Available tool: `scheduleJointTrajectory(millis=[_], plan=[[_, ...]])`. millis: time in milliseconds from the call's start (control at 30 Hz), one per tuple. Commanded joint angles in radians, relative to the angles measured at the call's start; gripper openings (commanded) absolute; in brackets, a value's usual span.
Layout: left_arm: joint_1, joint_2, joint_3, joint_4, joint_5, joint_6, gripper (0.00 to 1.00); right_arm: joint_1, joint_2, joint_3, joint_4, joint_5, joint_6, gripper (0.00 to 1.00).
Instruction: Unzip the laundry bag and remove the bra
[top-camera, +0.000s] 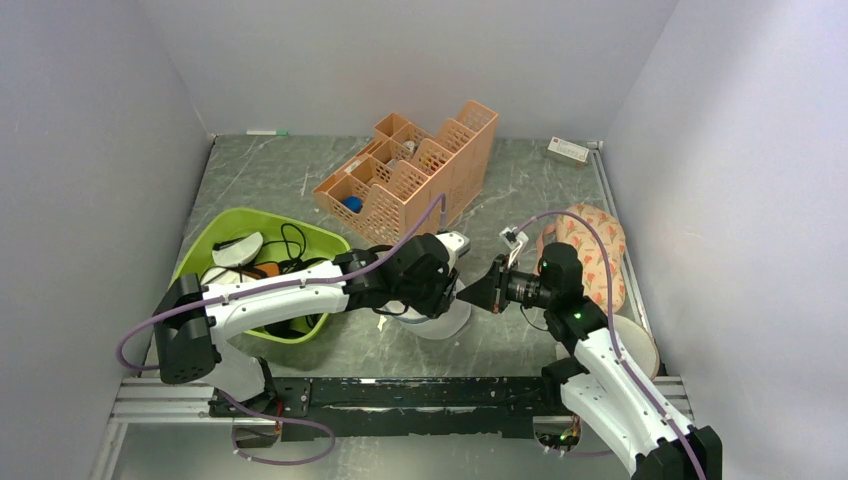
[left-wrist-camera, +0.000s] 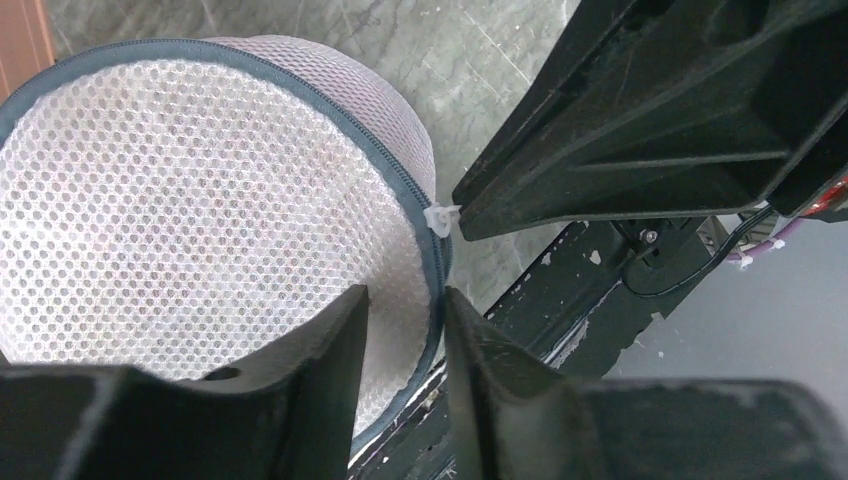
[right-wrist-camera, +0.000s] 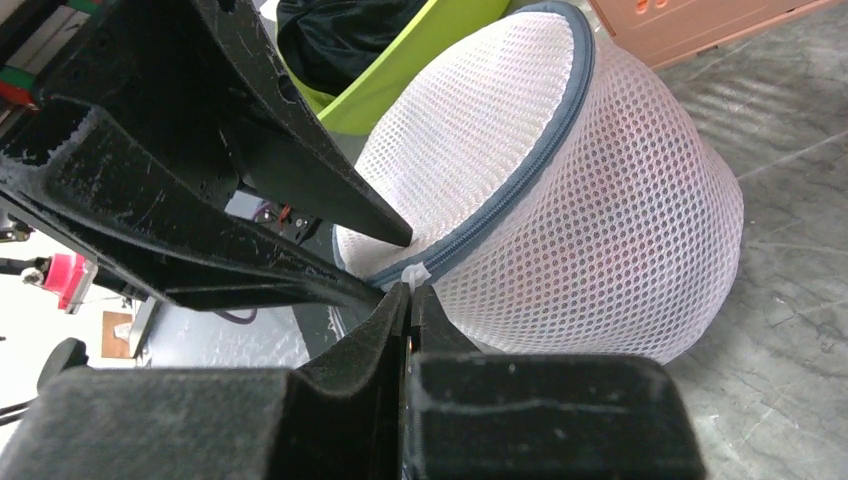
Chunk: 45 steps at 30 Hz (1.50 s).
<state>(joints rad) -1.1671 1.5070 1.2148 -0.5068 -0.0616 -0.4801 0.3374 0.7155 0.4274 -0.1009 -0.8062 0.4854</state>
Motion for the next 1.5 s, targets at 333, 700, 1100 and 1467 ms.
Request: scheduleJointTrajectory(millis=[333,700,1100,1467], plan=[[-0.005,-0.056,0.027,-0.054,-0.043,0.018,0.11,0.006,0.012,-0.005,-0.033,0.057,-0.023,0.00],[-0.024,-0.140,-0.005,-0.079,-0.031,0.021,0.07,-0.016,0.174,0.042,0.020,0.235,0.013,0.00],[-0.031,-0.156,-0.031,-0.125,-0.089,-0.023,0.28,-0.052,0.236,0.071,0.104,0.011,-0.023,0.00],[-0.033,-0.075,0.055,-0.042,0.005,-0.006,0.81,-0.032,0.075,0.017,0.036,-0.055,-0.006,0.00]])
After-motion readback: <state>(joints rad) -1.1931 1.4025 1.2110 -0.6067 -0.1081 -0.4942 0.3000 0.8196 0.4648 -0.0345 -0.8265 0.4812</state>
